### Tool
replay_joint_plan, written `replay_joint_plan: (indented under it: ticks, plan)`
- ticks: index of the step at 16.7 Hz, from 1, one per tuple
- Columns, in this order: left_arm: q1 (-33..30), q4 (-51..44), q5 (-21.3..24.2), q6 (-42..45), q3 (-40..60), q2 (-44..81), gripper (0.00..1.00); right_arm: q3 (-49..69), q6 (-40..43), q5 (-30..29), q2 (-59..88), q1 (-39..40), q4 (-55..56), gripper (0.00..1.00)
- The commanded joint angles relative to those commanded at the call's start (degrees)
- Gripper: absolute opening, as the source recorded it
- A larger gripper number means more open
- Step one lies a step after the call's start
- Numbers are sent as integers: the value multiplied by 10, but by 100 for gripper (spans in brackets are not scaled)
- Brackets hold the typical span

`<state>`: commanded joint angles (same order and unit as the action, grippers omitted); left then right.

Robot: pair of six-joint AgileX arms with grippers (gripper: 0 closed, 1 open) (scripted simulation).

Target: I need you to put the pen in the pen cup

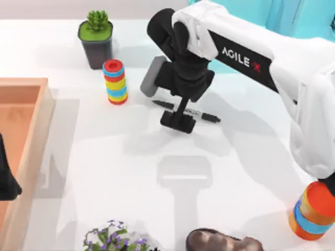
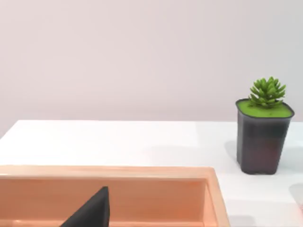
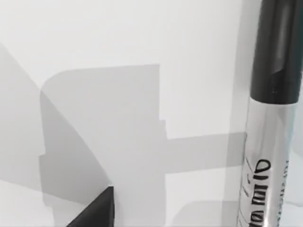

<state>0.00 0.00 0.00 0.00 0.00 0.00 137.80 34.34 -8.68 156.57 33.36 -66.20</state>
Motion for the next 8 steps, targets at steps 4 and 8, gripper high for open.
replay_joint_plan:
  ticks: [4, 8]
  plan:
    - [0, 0, 0, 0, 0, 0, 100, 0, 0, 0, 0, 0, 0, 10]
    - [0, 0, 0, 0, 0, 0, 100, 0, 0, 0, 0, 0, 0, 0]
